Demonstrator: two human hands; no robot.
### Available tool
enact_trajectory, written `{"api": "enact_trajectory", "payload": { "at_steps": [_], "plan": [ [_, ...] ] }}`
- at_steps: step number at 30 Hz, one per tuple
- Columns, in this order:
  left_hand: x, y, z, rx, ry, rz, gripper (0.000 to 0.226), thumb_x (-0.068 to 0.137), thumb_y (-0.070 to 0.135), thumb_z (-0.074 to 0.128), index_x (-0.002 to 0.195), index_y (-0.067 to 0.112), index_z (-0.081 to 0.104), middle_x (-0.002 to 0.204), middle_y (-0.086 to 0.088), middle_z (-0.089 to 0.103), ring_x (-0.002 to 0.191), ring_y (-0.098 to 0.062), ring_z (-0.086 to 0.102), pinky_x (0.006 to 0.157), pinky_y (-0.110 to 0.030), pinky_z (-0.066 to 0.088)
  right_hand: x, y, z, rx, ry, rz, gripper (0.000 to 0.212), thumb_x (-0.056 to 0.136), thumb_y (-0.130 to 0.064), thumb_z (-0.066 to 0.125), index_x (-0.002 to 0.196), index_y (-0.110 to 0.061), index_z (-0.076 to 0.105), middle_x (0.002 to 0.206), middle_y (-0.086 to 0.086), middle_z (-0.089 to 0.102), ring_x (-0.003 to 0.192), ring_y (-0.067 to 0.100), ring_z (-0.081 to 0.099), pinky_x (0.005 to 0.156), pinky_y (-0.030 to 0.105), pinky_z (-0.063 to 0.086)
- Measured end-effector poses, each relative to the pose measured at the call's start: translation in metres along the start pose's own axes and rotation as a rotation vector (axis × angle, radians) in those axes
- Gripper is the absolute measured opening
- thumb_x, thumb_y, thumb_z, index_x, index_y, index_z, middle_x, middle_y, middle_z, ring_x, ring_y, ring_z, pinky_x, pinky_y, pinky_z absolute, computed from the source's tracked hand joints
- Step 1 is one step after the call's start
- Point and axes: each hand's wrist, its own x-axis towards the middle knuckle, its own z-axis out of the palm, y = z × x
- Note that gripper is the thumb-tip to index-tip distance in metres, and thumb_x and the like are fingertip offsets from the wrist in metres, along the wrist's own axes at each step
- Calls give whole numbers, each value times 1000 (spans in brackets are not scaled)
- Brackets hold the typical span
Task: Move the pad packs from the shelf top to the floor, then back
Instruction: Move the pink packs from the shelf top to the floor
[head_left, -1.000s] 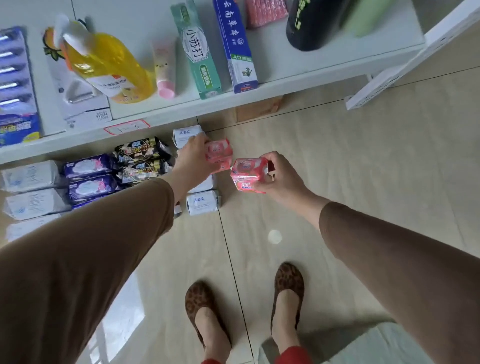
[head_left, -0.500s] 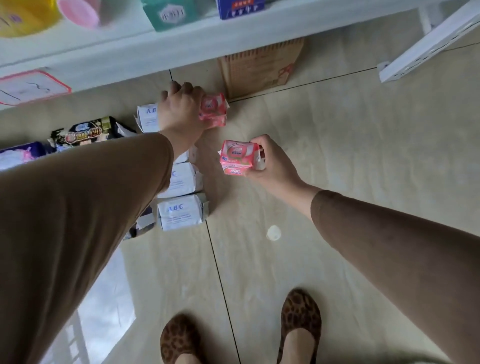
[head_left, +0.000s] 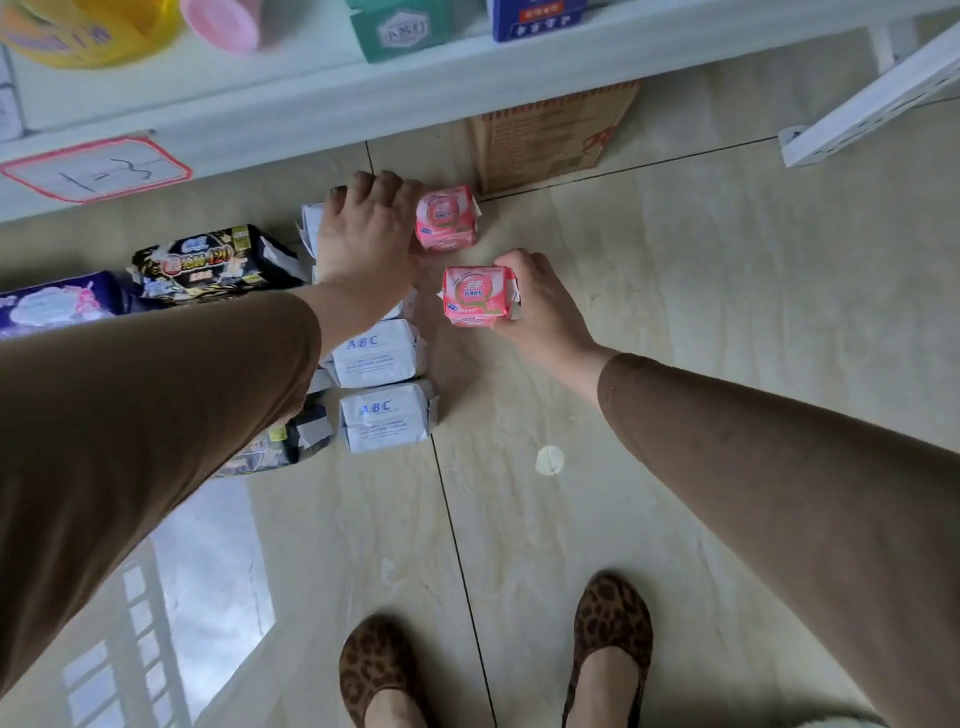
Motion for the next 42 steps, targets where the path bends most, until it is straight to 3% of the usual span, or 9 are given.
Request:
{"api": "enact_trajectory", "payload": {
  "at_steps": [4, 13, 17, 20, 24, 31, 42],
  "plan": [
    [-39, -11, -13, -46, -83, 27, 53, 85, 33, 66, 134, 21, 47, 131, -6, 52, 124, -30, 42, 101, -44, 36, 14, -11, 10, -67, 1, -14, 52, 79, -7, 71, 127, -10, 53, 119, 11, 52, 98, 28, 61, 68, 19, 33],
    [-72, -24, 1, -92, -70, 23, 50, 88, 37, 62, 134, 26, 47, 128, 0, 53, 121, -26, 44, 103, -41, 38, 39, -21, 28, -102, 37, 1, 59, 83, 3, 59, 138, -15, 48, 129, 10, 51, 106, 28, 62, 80, 21, 40],
    [-79, -22, 6, -123, -63, 9, 50, 87, 34, 64, 133, 24, 48, 129, -1, 53, 121, -26, 44, 102, -42, 38, 40, -23, 30, -71, 101, 35, 62, 82, 5, 58, 140, -14, 44, 130, 12, 52, 105, 31, 64, 79, 29, 48],
    [-90, -19, 4, -136, -86, -15, 49, 86, 30, 64, 132, 23, 48, 129, -2, 52, 122, -26, 43, 100, -42, 39, 28, -28, 24, -94, 64, 59, 76, 80, 5, 62, 147, -17, 36, 136, 13, 48, 114, 31, 57, 89, 40, 51],
    [-114, -10, -21, -157, -146, -81, 48, 86, 28, 65, 131, 21, 48, 127, -2, 53, 121, -27, 45, 99, -42, 39, -12, -39, -7, -225, -15, 41, 55, 84, 0, 60, 136, -16, 48, 134, 10, 49, 117, 31, 50, 86, 33, 42],
    [-171, 31, -132, -284, -218, -196, 44, 85, 24, 66, 128, 19, 53, 123, -3, 56, 118, -27, 49, 89, -41, 46, -113, -104, -120, -367, -163, -15, 47, 88, -13, 61, 133, -17, 50, 134, 6, 50, 121, 28, 45, 89, 36, 45],
    [-219, 89, -435, -378, -100, -162, 45, 84, 28, 67, 126, 19, 53, 123, -3, 56, 117, -26, 49, 89, -42, 47, -235, -310, -356, -307, -34, -52, 44, 87, -24, 64, 129, -18, 52, 129, 5, 53, 119, 28, 46, 94, 40, 44]
  ]
}}
